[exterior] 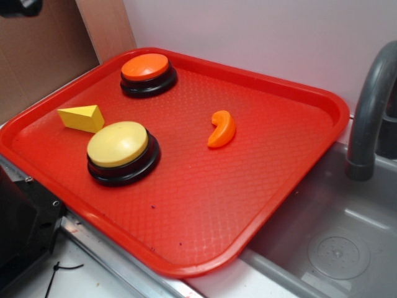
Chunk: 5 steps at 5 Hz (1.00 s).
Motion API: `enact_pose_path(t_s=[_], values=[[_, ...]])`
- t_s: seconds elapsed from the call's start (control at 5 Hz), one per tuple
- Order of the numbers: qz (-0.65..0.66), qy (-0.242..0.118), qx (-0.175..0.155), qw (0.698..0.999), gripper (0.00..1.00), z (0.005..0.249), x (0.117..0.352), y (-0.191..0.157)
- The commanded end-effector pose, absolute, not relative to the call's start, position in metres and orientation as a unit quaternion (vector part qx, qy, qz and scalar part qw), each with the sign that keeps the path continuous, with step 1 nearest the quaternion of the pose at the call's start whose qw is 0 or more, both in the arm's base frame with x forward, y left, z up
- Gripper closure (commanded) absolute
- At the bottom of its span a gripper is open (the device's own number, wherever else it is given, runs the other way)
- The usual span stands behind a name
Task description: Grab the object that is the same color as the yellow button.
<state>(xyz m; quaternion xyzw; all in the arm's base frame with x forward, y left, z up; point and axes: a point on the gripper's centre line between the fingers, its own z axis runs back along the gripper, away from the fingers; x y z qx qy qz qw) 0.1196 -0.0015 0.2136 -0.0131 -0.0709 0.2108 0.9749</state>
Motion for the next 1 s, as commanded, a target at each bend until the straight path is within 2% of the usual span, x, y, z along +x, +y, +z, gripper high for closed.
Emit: enact_pose_path(t_s=[0.0,0.2,0.4,0.6,0.8], values=[[0.424,-0.107,-0.028,0.899,0.00,0.169,0.134,0.038],[0.530,-0.118,0.005,0.840,0.00,0.139,0.148,0.058],[0.622,-0.118,0.016,0.774,0.00,0.115,0.154,0.073],[0.665,-0.115,0.038,0.737,0.00,0.092,0.168,0.085],[0.679,-0.113,0.049,0.724,0.00,0.072,0.178,0.091]])
